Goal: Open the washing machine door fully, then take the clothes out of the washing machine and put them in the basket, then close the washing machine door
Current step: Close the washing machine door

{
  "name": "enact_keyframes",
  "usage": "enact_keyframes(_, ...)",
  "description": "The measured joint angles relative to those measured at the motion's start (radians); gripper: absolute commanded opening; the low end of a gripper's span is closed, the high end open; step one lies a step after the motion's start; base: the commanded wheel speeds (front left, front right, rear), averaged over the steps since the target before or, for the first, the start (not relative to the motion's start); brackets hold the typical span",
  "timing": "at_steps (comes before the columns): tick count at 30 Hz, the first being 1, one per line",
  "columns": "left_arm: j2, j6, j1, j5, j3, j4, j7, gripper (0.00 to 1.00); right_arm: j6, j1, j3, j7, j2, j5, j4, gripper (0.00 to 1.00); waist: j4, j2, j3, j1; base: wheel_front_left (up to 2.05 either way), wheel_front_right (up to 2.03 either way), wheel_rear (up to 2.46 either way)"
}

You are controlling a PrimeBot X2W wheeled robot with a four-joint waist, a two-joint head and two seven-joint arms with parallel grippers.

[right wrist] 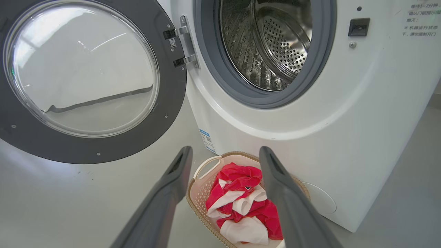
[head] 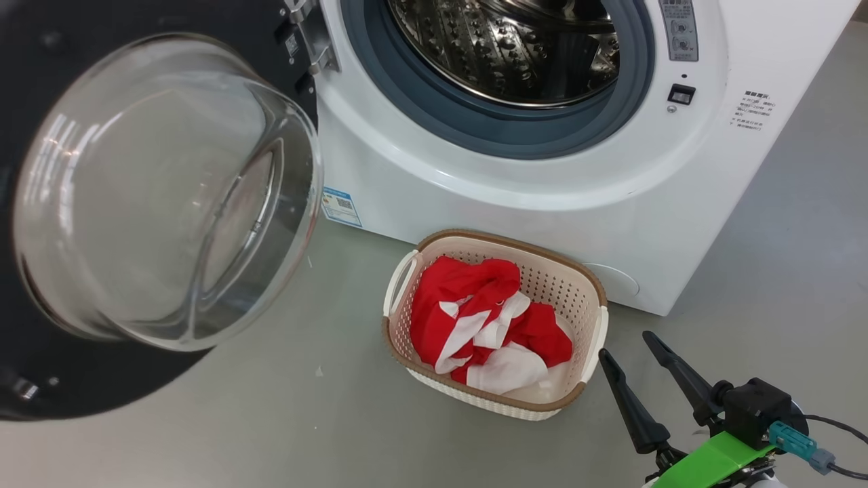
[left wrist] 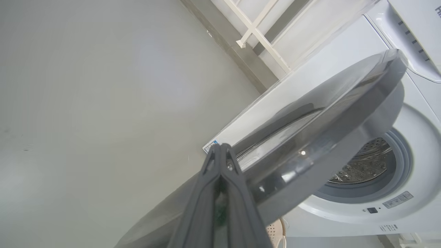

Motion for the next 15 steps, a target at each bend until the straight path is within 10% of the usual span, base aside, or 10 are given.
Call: enact_keyframes(15,-0.012,-0.001,0.192,-0.239,-0.163,-0.372,0.200,0.00,0.000,0.001,-0.010,0.000,0.010,0.000,0.001,1.00,-0.026,0.0000,-0.026,0.0000,0.00,0.00,0.00)
